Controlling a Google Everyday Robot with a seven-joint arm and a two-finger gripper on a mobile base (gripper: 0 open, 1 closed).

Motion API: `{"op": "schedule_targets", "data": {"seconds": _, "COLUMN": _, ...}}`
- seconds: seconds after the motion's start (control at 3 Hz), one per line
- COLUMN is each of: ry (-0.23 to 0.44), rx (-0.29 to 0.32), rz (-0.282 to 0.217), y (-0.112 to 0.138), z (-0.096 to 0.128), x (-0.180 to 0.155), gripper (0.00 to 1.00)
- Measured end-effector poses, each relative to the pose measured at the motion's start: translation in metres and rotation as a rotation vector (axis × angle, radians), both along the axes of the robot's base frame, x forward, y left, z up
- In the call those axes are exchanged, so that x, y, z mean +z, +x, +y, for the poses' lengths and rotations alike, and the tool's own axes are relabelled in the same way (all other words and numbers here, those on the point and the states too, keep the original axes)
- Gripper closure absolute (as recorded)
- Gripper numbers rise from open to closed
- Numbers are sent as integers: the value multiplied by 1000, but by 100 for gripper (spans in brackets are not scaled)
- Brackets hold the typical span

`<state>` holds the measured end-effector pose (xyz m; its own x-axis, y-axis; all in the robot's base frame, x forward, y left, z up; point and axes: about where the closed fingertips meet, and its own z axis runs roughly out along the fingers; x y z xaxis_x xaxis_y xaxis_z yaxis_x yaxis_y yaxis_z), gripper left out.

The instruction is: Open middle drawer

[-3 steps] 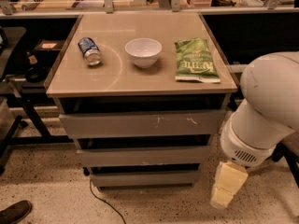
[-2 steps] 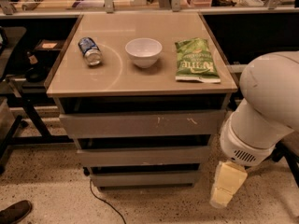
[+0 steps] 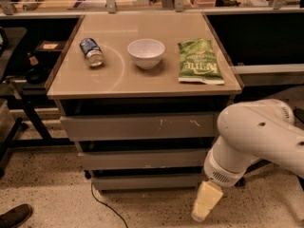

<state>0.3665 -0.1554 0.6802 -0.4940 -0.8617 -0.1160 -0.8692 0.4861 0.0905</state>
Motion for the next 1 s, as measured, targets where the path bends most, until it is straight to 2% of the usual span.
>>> {"op": "schedule_targets", "data": {"seconds": 0.33, "ry": 66, "rx": -44, "rz": 8, "y": 40, "z": 24, "x": -75, "gripper": 0}}
{"op": "schedule_targets", "data": {"seconds": 0.67, "ry": 66, "rx": -44, "rz": 8, "y": 40, "z": 24, "x": -75, "gripper": 0}}
{"op": "schedule_targets", "data": {"seconds": 1.0, "ry": 84, "rx": -67, "rz": 19, "y": 45, "z": 28, "x": -94, "gripper": 0}}
